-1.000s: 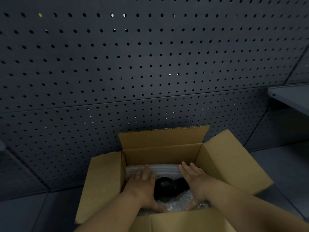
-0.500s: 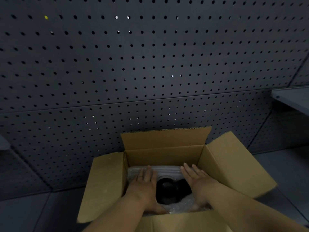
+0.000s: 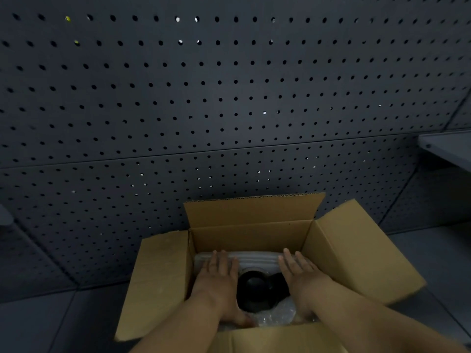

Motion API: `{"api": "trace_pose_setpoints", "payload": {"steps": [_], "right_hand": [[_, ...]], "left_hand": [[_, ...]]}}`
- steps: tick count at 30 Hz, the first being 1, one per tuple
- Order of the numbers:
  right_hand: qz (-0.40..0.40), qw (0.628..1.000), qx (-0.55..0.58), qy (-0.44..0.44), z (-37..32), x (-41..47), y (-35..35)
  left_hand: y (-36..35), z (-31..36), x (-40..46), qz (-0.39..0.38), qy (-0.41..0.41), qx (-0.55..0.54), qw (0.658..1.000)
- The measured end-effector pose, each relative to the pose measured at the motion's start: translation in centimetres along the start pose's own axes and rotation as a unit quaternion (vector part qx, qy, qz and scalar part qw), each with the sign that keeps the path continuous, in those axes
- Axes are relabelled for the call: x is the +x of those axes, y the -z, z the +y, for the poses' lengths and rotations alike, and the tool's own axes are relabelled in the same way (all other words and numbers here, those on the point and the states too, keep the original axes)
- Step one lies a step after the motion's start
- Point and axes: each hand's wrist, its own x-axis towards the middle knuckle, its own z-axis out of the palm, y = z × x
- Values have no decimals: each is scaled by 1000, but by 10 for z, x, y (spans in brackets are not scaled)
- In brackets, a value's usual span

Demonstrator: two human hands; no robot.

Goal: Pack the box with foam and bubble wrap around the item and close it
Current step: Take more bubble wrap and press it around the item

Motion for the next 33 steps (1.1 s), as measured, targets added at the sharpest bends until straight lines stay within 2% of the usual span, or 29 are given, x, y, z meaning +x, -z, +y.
{"api": "trace_pose_setpoints", "payload": {"steps": [11, 20, 22, 27, 33], "right_hand": [[16, 1000, 18, 1, 2, 11, -8], [-14, 978, 192, 85, 30, -7, 14], [-1, 981, 182, 73, 31, -7, 13], [38, 996, 74, 28, 18, 1, -6], [54, 998, 29, -4, 10, 8, -14]], "left_hand": [[3, -1, 3, -25, -9, -56, 998], [20, -14, -6, -60, -20, -91, 994], [19, -16, -6, -65, -20, -75, 995], [4, -13, -2, -32, -18, -11, 999], [-4, -9, 0, -29, -10, 20, 999]]}}
